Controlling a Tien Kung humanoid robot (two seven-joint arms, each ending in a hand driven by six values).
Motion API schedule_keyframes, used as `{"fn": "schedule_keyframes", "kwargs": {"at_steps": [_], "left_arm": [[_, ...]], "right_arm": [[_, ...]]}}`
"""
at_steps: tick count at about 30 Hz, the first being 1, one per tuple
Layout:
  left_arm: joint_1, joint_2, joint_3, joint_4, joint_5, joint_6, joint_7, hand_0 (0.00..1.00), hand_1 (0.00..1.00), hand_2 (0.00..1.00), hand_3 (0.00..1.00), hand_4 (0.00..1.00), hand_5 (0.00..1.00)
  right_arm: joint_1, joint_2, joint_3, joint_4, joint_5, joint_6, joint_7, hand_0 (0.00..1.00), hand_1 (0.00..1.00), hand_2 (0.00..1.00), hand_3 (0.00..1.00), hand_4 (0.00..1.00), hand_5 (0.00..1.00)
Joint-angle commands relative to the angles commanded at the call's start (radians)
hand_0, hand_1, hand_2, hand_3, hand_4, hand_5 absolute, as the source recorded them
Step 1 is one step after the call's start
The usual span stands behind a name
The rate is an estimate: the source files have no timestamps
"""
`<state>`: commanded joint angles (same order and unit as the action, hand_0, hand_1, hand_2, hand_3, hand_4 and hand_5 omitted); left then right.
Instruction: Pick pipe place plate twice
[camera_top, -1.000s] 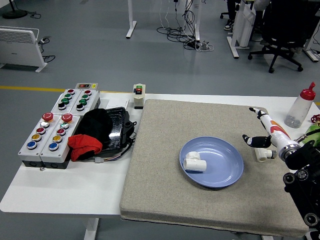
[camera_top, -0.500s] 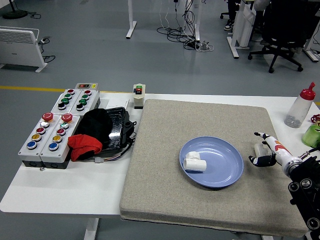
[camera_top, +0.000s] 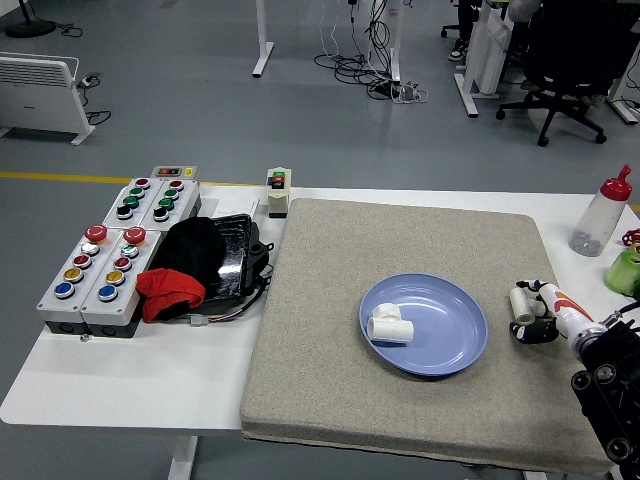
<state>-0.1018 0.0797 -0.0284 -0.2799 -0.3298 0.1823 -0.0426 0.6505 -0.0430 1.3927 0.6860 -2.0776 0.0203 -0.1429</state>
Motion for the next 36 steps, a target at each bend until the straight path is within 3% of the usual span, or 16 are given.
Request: {"fn": "schedule_keyframes", "kwargs": {"at_steps": [3,4,8,9,15,22,29,36], "left_arm": [[0.001,0.000,-0.001,0.000,0.002,0.000,0.001,0.690,0.657,0.679,0.611,0.253,0.998],[0.001,0.000,-0.002,0.000,0.003,0.000,0.001,0.690,0.657,0.679,0.612,0.252,0.998],[0.002,-0.001,-0.006,0.000,0.008,0.001,0.003,0.690,0.657,0.679,0.612,0.252,0.998],[0.003,-0.001,-0.006,0.000,0.009,0.001,0.003,0.690,0.657,0.679,0.612,0.252,0.998],[0.005,-0.002,-0.009,0.001,0.013,0.002,0.004,0.690,0.657,0.679,0.612,0.252,0.998],[0.007,-0.001,-0.014,0.001,0.019,0.002,0.007,0.690,0.658,0.680,0.612,0.251,0.998],[0.009,0.000,-0.017,0.001,0.026,0.002,0.010,0.690,0.658,0.680,0.612,0.251,0.998],[0.007,0.001,-0.008,0.001,0.013,0.000,0.004,0.690,0.657,0.680,0.612,0.250,0.998]], "right_arm": [[-0.003,-0.001,-0.010,-0.005,0.007,-0.020,0.008,0.751,0.758,0.780,0.783,0.644,0.235],[-0.004,-0.001,-0.011,-0.006,0.009,-0.024,0.009,0.524,0.601,0.654,0.732,0.534,0.181],[-0.010,0.000,-0.026,-0.007,0.013,-0.060,0.019,0.524,0.601,0.654,0.732,0.534,0.181],[-0.012,-0.002,-0.028,-0.006,0.015,-0.071,0.022,0.368,0.492,0.580,0.655,0.434,0.126],[-0.019,-0.008,-0.025,0.012,0.019,-0.088,0.026,0.368,0.492,0.580,0.655,0.434,0.126],[-0.036,-0.024,-0.045,0.090,0.039,-0.112,0.029,0.325,0.462,0.566,0.635,0.416,0.125],[-0.072,-0.048,-0.141,0.237,0.088,-0.117,0.021,0.325,0.462,0.568,0.628,0.414,0.127],[-0.119,-0.078,-0.281,0.420,0.138,-0.067,-0.007,0.331,0.464,0.568,0.626,0.415,0.128]]}}
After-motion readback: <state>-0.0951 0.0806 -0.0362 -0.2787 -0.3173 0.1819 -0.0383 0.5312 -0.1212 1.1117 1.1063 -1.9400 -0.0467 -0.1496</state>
